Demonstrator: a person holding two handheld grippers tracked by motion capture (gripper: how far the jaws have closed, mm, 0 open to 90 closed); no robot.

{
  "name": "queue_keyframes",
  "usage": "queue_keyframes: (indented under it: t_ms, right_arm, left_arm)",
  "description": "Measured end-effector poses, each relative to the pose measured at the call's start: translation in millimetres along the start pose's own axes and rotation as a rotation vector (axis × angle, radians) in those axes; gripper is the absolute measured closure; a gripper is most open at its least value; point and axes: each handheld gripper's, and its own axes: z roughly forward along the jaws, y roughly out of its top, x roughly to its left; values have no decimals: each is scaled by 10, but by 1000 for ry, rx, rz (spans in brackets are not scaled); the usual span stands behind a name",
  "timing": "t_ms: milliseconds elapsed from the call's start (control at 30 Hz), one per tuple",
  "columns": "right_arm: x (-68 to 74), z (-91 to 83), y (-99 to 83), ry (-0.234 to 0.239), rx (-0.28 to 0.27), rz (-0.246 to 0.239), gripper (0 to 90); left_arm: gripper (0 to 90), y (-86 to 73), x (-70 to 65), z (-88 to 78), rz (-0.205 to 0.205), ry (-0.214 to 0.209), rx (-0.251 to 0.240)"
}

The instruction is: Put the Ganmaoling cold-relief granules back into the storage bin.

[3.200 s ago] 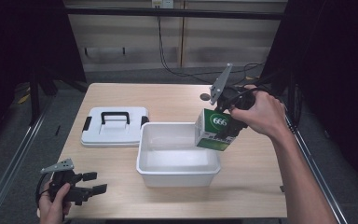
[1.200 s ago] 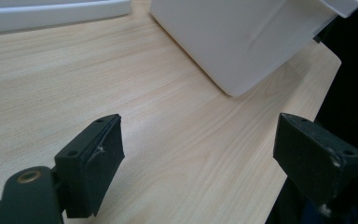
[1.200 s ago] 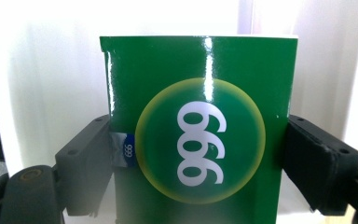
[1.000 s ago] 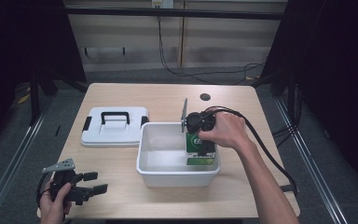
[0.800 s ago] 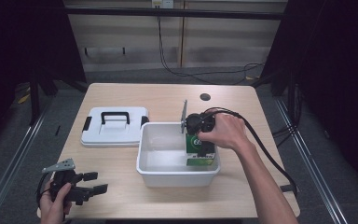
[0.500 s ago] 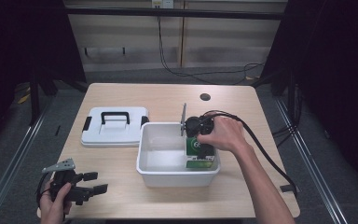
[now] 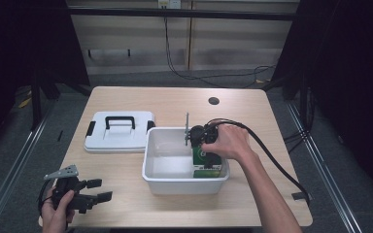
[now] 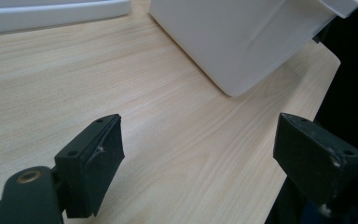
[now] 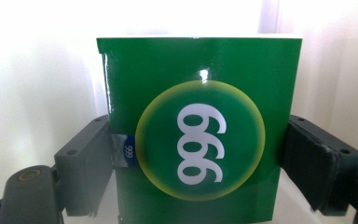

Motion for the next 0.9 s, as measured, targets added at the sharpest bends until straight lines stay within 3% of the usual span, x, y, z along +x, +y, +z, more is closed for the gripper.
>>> queue_keyframes:
  t_ms: [333,900]
  right_arm:
    - [-11,100,1,10,20,2,154]
    - [-11,176,4,19,10,13,133]
  left_arm:
    - [160,1,1,-4,-4,1,-3]
    - [160,-1,0,-4,-8,1,-3]
